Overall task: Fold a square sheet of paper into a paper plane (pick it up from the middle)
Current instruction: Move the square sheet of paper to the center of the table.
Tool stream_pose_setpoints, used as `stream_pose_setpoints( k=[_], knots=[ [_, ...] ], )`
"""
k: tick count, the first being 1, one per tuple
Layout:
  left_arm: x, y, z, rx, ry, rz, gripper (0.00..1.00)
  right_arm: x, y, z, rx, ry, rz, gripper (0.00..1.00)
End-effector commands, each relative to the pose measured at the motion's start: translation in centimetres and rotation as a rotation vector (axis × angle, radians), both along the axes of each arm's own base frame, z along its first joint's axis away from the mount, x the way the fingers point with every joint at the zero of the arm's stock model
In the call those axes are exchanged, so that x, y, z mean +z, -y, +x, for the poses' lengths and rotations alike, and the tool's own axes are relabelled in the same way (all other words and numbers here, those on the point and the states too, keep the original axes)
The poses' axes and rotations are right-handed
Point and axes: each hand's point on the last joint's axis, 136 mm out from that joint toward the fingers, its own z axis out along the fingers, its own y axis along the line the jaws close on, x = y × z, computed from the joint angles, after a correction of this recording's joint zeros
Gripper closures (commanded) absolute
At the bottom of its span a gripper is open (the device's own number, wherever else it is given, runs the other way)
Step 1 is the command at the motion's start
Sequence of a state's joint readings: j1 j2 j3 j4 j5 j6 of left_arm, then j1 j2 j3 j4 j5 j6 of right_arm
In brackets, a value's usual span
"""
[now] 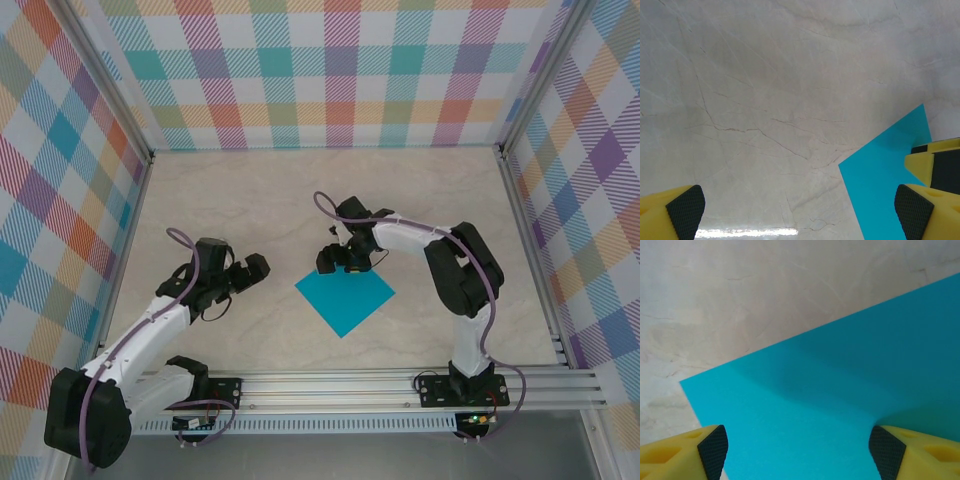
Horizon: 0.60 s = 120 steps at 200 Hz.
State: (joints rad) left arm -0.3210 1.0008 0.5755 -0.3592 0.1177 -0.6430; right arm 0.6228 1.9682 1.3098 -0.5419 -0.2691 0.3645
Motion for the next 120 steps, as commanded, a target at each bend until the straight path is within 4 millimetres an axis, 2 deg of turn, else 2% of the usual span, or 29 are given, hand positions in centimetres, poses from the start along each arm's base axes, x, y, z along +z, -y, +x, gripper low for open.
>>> stream_pose_setpoints(
  k=[1, 28, 64, 95, 120],
  knots=[
    [1.4, 0.7, 1.0, 0.003, 0.037, -0.014, 0.00, -1.6, 1.9, 0.4, -0.027, 0.004, -0.118, 0.20],
    [1.5, 1.0, 1.2, -0.006, 0.037, -0.011, 0.00, -2.4, 4.8, 2.0, -0.184, -0.010, -0.185, 0.21],
    [1.6, 1.6, 1.2, -0.019, 0.038, -0.007, 0.00, -1.6, 8.0, 2.6, -0.418, -0.012, -0.207, 0.23],
    [1.5, 1.9, 1.2, -0.022, 0.031, -0.007, 0.00, -0.9, 9.0, 0.9, -0.581, -0.045, -0.164, 0.24],
    [1.5, 2.2, 1.1, -0.026, 0.033, -0.006, 0.00, 0.3, 8.0, -0.3, -0.587, -0.040, -0.090, 0.25]
  ],
)
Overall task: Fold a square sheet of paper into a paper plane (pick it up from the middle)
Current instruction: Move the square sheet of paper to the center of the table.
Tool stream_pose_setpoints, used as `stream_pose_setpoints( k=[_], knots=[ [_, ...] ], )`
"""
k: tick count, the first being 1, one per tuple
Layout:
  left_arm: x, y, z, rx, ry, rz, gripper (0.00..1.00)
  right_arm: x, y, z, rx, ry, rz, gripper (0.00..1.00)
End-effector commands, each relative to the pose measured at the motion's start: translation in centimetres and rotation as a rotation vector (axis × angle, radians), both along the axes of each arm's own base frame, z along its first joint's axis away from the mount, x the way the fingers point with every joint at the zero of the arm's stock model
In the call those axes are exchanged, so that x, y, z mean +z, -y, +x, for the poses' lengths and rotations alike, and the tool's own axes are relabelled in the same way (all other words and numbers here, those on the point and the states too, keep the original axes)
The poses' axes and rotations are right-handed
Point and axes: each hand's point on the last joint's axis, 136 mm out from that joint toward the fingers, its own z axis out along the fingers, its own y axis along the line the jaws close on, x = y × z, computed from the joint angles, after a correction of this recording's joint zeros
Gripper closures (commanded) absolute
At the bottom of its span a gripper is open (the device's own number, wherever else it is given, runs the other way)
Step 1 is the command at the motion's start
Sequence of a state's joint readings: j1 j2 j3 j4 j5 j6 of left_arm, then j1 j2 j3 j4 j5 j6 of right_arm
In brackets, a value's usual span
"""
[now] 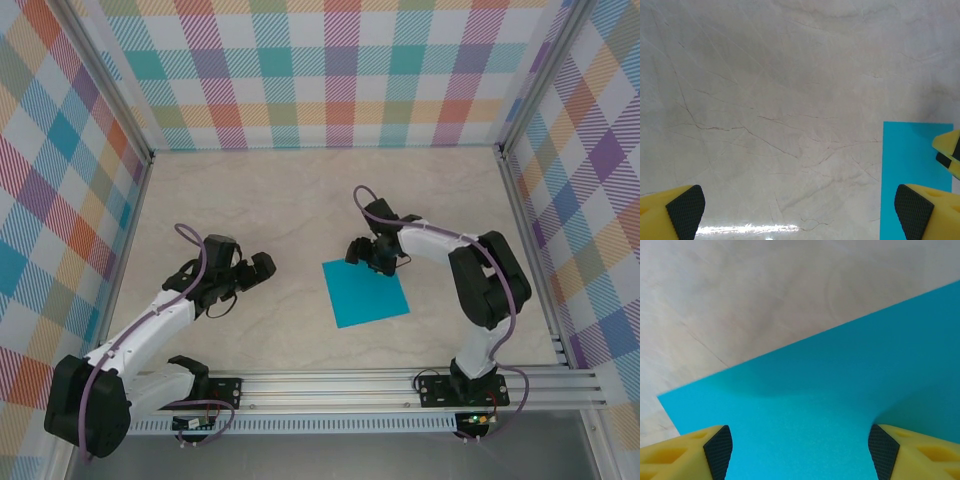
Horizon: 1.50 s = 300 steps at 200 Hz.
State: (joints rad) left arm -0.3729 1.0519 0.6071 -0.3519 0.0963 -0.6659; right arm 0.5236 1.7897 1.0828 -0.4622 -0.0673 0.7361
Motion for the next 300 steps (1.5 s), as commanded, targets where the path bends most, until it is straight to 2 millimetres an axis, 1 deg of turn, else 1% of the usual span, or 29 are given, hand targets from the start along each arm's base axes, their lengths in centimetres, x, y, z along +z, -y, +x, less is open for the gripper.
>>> stream_pose_setpoints(
  k=[1, 12, 30, 42, 51, 69, 88, 105, 120, 139, 153, 187, 202, 233, 251, 273, 284, 300],
  knots=[
    [1.4, 0.8, 0.8, -0.006, 0.044, -0.012, 0.00, 0.8, -0.1, -1.2, -0.084, -0.010, 0.026, 0.24],
    [1.4, 1.0, 0.8, -0.009, 0.043, -0.013, 0.00, 1.9, -0.8, -1.2, -0.026, 0.023, 0.044, 0.23],
    [1.6, 1.3, 0.8, -0.021, 0.044, -0.017, 0.00, 3.6, -0.8, -1.4, 0.053, 0.085, 0.042, 0.21],
    [1.8, 1.3, 0.8, -0.023, 0.050, -0.017, 0.00, 4.4, -1.0, -2.1, 0.132, 0.102, 0.054, 0.21],
    [1.7, 1.3, 0.9, -0.022, 0.052, -0.016, 0.00, 4.6, -1.1, -2.9, 0.188, 0.108, 0.056, 0.22],
    [1.9, 1.2, 1.0, -0.024, 0.061, -0.003, 0.00, 4.2, -1.6, -4.8, 0.263, 0.074, 0.094, 0.22],
    [2.0, 1.0, 0.9, -0.021, 0.067, 0.007, 0.00, 3.8, -2.8, -6.8, 0.315, 0.047, 0.165, 0.22],
    [2.0, 0.8, 0.7, -0.020, 0.074, 0.007, 0.00, 3.3, -3.7, -7.9, 0.344, 0.024, 0.204, 0.22],
    [2.0, 0.5, 0.6, -0.013, 0.082, 0.020, 0.00, 2.7, -4.1, -8.3, 0.346, 0.009, 0.202, 0.23],
    [2.2, 0.2, 0.4, -0.013, 0.090, 0.032, 0.00, 1.6, -3.9, -8.4, 0.310, -0.015, 0.184, 0.22],
    [2.3, 0.0, 0.3, -0.013, 0.095, 0.039, 0.00, 0.9, -4.3, -8.5, 0.287, -0.030, 0.185, 0.22],
    [2.5, -0.3, 0.3, -0.006, 0.118, 0.052, 0.00, -0.5, -4.3, -8.0, 0.194, -0.050, 0.132, 0.22],
    [2.6, -0.4, 0.4, -0.010, 0.124, 0.060, 0.00, -0.8, -4.3, -7.8, 0.167, -0.050, 0.130, 0.23],
    [3.0, -0.7, 0.4, -0.011, 0.142, 0.076, 0.00, -0.9, -5.3, -7.4, 0.168, -0.055, 0.152, 0.23],
    [3.3, -0.8, 0.4, -0.014, 0.154, 0.087, 0.00, -1.4, -5.7, -7.4, 0.162, -0.070, 0.161, 0.23],
    [3.7, -1.4, 0.3, 0.002, 0.164, 0.110, 0.00, -1.0, -6.2, -7.0, 0.171, -0.071, 0.159, 0.23],
    [3.9, -1.5, 0.2, -0.007, 0.175, 0.115, 0.00, -0.3, -5.9, -6.7, 0.173, -0.049, 0.140, 0.23],
    [4.2, -1.9, 0.1, 0.006, 0.179, 0.131, 0.00, 1.5, -5.3, -6.3, 0.189, 0.006, 0.110, 0.23]
  ],
)
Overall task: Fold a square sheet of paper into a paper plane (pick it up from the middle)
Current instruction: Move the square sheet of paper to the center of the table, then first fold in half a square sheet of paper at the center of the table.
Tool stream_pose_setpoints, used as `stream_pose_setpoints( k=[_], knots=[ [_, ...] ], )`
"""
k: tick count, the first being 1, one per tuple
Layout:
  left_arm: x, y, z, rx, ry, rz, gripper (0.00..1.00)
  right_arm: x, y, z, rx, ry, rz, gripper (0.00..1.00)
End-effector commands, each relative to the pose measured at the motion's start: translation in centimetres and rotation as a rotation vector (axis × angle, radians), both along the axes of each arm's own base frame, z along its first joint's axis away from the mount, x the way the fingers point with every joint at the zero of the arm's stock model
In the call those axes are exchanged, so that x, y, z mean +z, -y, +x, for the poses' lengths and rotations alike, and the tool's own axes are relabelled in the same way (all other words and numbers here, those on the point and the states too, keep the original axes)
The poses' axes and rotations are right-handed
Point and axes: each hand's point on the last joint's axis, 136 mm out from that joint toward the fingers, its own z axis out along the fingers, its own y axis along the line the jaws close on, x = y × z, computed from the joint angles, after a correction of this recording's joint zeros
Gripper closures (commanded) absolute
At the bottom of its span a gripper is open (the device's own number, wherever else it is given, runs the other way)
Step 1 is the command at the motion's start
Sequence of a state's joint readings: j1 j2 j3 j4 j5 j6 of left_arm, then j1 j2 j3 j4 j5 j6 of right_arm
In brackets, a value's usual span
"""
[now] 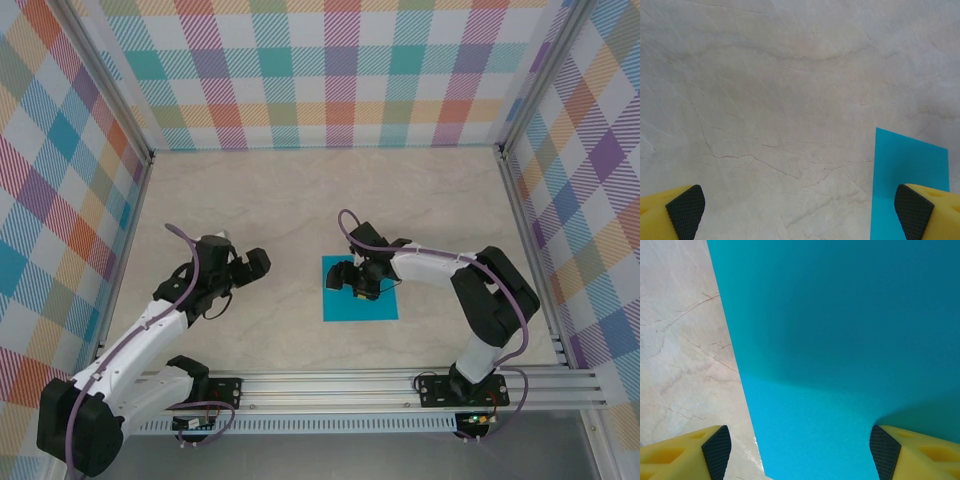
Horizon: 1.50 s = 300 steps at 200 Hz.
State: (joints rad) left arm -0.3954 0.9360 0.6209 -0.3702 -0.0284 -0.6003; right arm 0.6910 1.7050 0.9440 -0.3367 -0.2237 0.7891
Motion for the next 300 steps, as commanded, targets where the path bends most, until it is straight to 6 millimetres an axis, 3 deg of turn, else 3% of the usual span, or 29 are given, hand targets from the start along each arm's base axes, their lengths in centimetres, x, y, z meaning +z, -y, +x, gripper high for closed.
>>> stream_pose_setpoints(
  k=[1, 30, 52, 92, 154, 260, 276, 300],
  knots=[
    [0.9, -0.6, -0.4, -0.004, 0.023, 0.048, 0.00, 1.1, 0.7, 0.5, 0.013, 0.062, -0.057, 0.23],
    [1.2, -0.5, -0.5, -0.030, 0.028, 0.069, 0.00, 2.9, 3.3, 1.4, 0.041, 0.135, -0.220, 0.17],
    [1.3, -0.3, -0.1, -0.033, 0.037, 0.065, 0.00, 2.4, 5.0, 1.8, 0.057, 0.114, -0.363, 0.13],
    [1.0, -0.2, 0.2, -0.021, 0.036, 0.059, 0.00, 1.6, 5.7, 2.1, 0.085, 0.102, -0.476, 0.06],
    [0.2, 0.7, 0.2, -0.051, 0.023, 0.014, 0.00, 0.5, 3.4, 1.6, 0.156, 0.073, -0.462, 0.00],
    [-0.2, 0.7, -0.2, -0.054, 0.016, 0.009, 0.00, -3.4, 4.7, 0.2, 0.120, -0.030, -0.540, 0.00],
    [-0.1, 0.8, -0.3, -0.056, 0.020, 0.002, 0.00, -2.8, 4.6, 0.4, 0.120, -0.018, -0.535, 0.00],
    [-0.1, 0.7, -0.4, -0.055, 0.025, 0.001, 0.00, -0.3, 4.1, 1.4, 0.125, 0.045, -0.511, 0.00]
  ],
)
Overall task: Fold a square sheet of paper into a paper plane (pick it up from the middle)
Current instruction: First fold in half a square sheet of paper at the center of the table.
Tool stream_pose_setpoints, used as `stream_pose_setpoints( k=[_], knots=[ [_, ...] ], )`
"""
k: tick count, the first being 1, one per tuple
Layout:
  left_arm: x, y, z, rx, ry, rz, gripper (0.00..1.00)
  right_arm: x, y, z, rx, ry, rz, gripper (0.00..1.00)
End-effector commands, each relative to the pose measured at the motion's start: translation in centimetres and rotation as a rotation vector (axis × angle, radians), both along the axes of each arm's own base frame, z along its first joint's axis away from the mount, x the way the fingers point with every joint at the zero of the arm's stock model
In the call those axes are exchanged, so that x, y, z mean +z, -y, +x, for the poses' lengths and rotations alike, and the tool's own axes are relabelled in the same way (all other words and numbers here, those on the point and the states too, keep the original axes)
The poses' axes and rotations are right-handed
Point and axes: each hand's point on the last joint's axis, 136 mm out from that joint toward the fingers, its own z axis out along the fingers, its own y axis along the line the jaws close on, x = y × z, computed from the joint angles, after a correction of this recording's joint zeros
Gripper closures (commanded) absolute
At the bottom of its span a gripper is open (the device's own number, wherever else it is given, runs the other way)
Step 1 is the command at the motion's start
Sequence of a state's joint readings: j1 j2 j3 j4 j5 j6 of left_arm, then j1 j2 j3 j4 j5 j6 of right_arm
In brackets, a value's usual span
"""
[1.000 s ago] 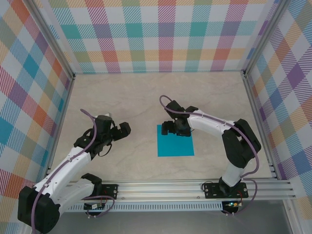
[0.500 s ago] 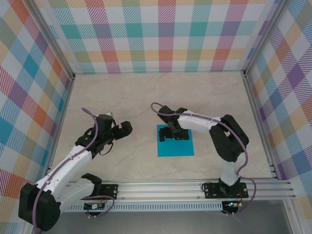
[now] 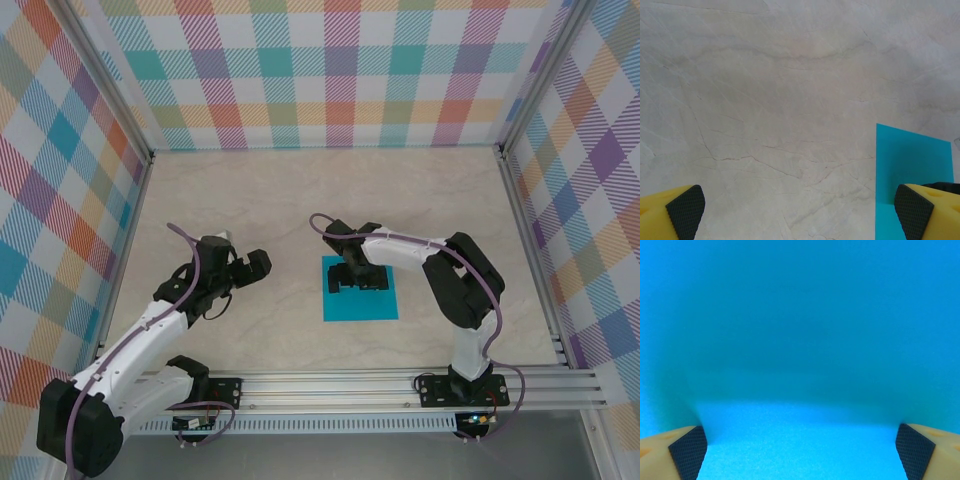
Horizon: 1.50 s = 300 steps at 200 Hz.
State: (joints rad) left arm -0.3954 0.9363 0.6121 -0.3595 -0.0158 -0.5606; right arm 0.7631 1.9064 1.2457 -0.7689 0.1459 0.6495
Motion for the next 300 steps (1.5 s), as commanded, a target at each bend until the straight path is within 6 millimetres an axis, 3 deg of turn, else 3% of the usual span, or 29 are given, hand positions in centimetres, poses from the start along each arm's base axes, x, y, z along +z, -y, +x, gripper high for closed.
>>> stream_pose_setpoints(
  k=[1, 21, 38, 127, 161, 262, 300],
  knots=[
    [0.1, 0.5, -0.4, -0.018, 0.016, -0.017, 0.00, 1.4, 0.4, 0.1, 0.002, 0.017, -0.014, 0.00],
    [0.0, 0.4, -0.3, -0.017, 0.020, -0.016, 0.00, 2.9, 0.6, 0.8, -0.002, 0.063, -0.011, 0.00],
    [0.1, 0.5, -0.3, -0.018, 0.019, -0.016, 0.00, 2.8, 0.8, 1.0, -0.021, 0.070, -0.007, 0.00],
    [0.7, 1.2, -0.6, -0.063, 0.029, -0.042, 0.00, -3.2, 1.6, -1.6, -0.061, -0.072, -0.042, 0.00],
    [0.5, 1.3, -0.8, -0.078, 0.025, -0.042, 0.00, -4.5, 2.0, -2.5, -0.065, -0.105, -0.049, 0.00],
    [0.2, 1.1, -0.7, -0.063, 0.013, -0.034, 0.00, -4.6, 1.9, -2.1, -0.042, -0.103, -0.071, 0.08],
    [0.2, 1.1, -0.8, -0.063, 0.009, -0.033, 0.00, -2.1, 1.2, -1.1, -0.029, -0.053, -0.038, 0.05]
  ],
)
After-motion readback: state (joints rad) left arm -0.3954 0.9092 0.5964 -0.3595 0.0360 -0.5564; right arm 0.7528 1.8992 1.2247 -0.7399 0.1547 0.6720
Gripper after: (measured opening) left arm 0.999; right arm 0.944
